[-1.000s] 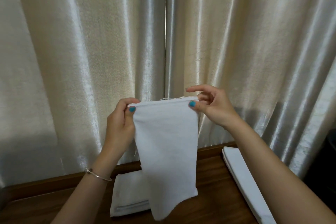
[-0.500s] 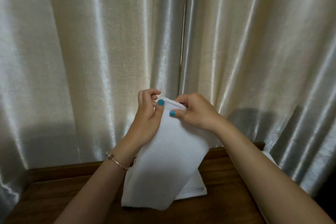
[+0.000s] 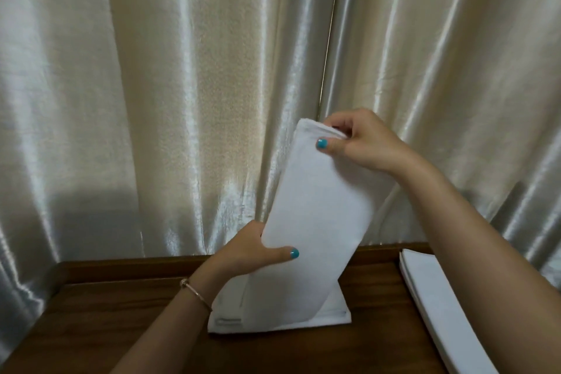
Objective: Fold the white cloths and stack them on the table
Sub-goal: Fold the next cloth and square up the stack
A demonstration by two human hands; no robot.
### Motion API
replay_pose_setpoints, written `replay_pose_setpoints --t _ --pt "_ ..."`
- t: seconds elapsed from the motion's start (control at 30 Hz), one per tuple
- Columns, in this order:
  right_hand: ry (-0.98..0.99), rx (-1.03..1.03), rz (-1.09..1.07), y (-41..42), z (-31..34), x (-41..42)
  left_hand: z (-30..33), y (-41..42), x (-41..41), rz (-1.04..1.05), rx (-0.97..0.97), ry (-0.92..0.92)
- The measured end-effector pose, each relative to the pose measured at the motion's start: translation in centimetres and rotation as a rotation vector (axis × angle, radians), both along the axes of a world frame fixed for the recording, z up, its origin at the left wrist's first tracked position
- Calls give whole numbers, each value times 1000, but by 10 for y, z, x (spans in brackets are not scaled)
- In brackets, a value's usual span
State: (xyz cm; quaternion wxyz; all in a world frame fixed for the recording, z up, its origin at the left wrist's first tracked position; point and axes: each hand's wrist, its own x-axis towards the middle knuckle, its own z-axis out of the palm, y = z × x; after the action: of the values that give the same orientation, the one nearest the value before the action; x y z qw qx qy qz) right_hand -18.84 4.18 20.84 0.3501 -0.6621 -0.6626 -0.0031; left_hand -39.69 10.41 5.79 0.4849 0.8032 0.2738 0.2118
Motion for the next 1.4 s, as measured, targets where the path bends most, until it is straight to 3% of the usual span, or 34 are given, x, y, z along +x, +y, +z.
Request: replay_pose_setpoints --t 0.13,0.33,0.4,0.5,0.6,0.7,0.8,1.13,1.27,1.4 --pt "142 69 -87 -4 9 18 -16 11 -10 -64 -40 135" --pt "298 43 -254 -5 5 46 -43 33 -24 20 -146 227" --pt "369 53 -318 -6 -2 57 -51 38 -28 98 -343 62" --pt "531 86 -380 -12 -13 69 -67 43 -26 140 -769 -452" --pt "683 68 -397 -14 -25 75 -76 46 -15 220 -895 -691" --pt "745 24 -384 -15 -45 75 -79 54 0 406 -755 -664" --pt "746 -37 -390 -18 -74 79 -81 64 5 627 -494 -484" --pt "417 -271 -440 27 -211 91 -115 102 -4 685 194 44" --pt "203 -452 -491 51 -256 92 -139 116 -9 623 311 309" --pt "82 -528 -544 67 -292 90 -167 131 -8 641 238 366"
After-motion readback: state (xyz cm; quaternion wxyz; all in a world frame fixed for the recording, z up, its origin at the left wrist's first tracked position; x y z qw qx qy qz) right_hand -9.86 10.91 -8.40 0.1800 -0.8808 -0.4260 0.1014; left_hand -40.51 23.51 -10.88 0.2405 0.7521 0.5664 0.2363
